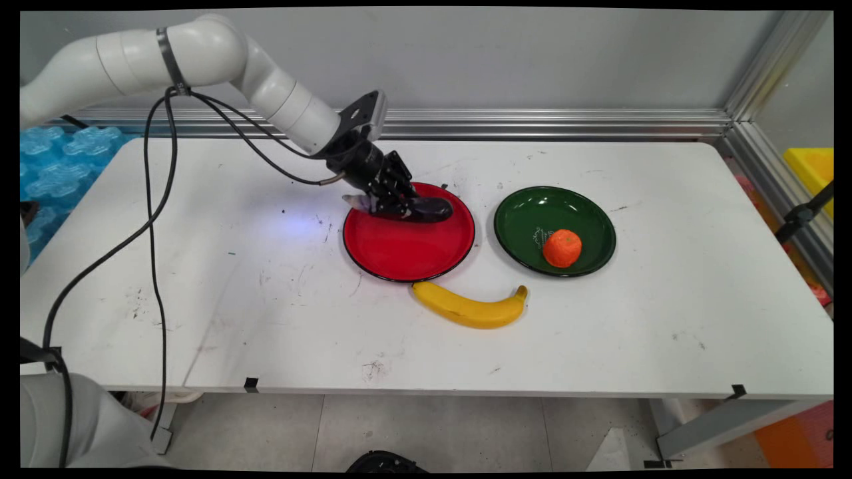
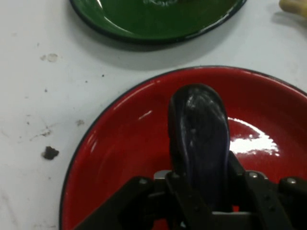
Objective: Place the picked object on the red plate
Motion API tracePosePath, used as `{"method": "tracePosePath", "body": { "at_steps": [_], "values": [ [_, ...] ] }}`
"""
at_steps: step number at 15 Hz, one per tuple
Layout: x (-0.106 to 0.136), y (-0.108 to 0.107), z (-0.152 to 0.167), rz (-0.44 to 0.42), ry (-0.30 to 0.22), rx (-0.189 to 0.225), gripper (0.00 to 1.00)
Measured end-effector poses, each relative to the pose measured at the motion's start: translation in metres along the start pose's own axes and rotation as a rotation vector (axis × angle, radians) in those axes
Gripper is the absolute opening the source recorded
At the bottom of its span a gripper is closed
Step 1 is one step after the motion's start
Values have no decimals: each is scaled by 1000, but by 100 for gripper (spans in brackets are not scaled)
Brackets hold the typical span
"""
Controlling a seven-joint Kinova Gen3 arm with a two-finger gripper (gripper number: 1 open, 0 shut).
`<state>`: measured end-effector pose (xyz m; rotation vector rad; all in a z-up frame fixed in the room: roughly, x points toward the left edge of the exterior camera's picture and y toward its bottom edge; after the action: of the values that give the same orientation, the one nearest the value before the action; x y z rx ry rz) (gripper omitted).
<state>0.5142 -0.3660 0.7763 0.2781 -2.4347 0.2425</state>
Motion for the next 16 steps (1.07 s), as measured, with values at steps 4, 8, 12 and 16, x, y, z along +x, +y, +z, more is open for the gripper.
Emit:
{"method": "tracePosePath", "body": {
  "at_steps": [4, 8, 12, 16],
  "values": [
    [-5, -1, 7, 6, 2, -2, 0],
    [-7, -4, 14, 11, 8, 0, 0],
    [-9, -5, 20, 19, 13, 1, 0],
    [-11, -6, 25, 21, 15, 2, 100]
  ]
}}
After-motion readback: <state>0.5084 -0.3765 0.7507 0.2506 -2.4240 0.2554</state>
